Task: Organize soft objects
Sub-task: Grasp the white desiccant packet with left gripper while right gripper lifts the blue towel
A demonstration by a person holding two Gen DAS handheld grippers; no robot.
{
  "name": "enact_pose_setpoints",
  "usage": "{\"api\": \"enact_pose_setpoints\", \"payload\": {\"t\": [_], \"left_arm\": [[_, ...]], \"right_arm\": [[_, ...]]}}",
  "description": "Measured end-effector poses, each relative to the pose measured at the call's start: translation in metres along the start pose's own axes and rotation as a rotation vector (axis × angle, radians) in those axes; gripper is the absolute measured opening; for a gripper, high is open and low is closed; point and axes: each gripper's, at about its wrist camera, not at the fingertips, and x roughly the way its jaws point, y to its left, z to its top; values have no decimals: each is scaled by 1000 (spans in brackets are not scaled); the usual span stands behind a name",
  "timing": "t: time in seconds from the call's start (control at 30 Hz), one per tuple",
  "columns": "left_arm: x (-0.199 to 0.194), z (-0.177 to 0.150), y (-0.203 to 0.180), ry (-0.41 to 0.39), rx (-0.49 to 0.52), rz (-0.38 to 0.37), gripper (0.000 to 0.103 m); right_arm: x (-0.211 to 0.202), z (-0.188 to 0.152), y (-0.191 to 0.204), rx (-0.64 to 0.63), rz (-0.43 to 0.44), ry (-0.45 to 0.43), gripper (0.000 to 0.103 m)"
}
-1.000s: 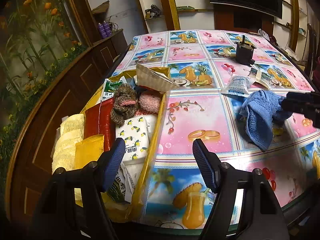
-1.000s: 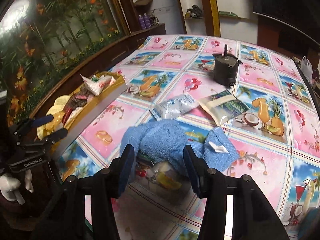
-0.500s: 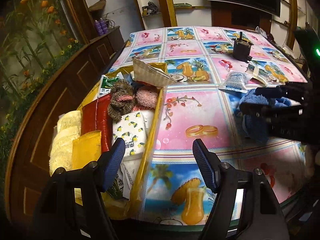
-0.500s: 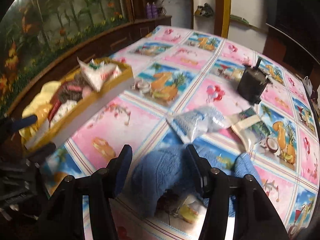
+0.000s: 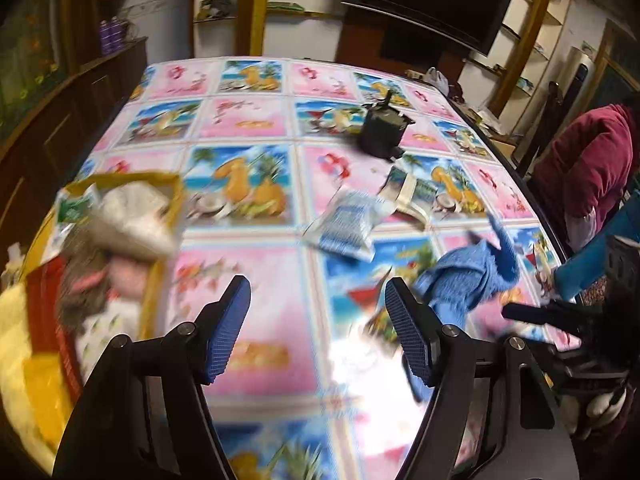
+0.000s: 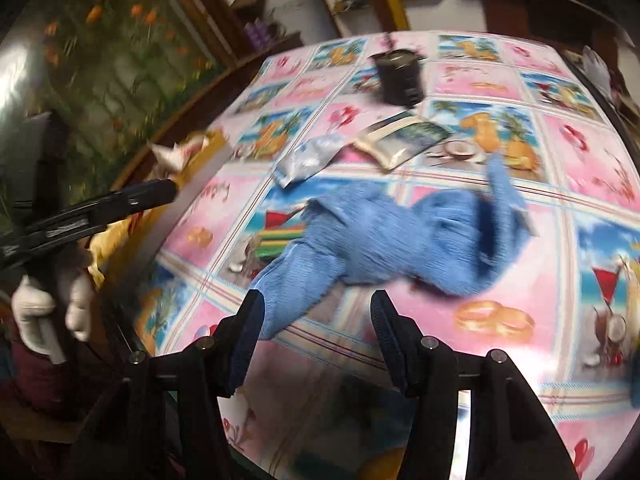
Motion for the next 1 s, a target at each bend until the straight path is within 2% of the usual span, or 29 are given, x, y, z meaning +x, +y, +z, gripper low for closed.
{"api": "enact_pose_setpoints", "payload": {"t": [0.07, 0.23, 0.3, 0.4, 0.47, 0.57, 0.63, 0.8, 0.87, 0.9, 1.0], "left_arm": [[24, 15, -7, 9, 23, -5, 71], [71, 31, -17, 14, 97, 46, 71], [83, 35, -24, 16, 132, 34, 71], [97, 39, -28, 17, 168, 95, 71], [94, 42, -20, -8, 138, 120, 71], [77, 47, -4, -55, 76, 66, 71], [80, 50, -1, -39, 83, 57, 72], [116, 41, -8, 101, 113, 13, 72], [119, 38, -15, 86, 136, 63, 82], [124, 38, -19, 105, 148, 91, 84], [130, 43, -24, 93, 144, 94, 85]], "right_arm": [[-3, -3, -11, 45, 1, -8, 59], [13, -4, -17, 127, 50, 17, 60], [20, 0, -17, 155, 64, 23, 60], [29, 10, -19, 199, 55, 21, 60], [32, 17, -21, 225, 43, 14, 60], [35, 24, -22, 238, 31, 4, 60], [40, 28, -23, 243, 29, 3, 60], [53, 41, -26, 285, 31, 5, 60], [55, 45, -26, 293, 21, 1, 60], [56, 47, -27, 296, 16, -2, 60], [60, 54, -26, 304, 5, -7, 60]]}}
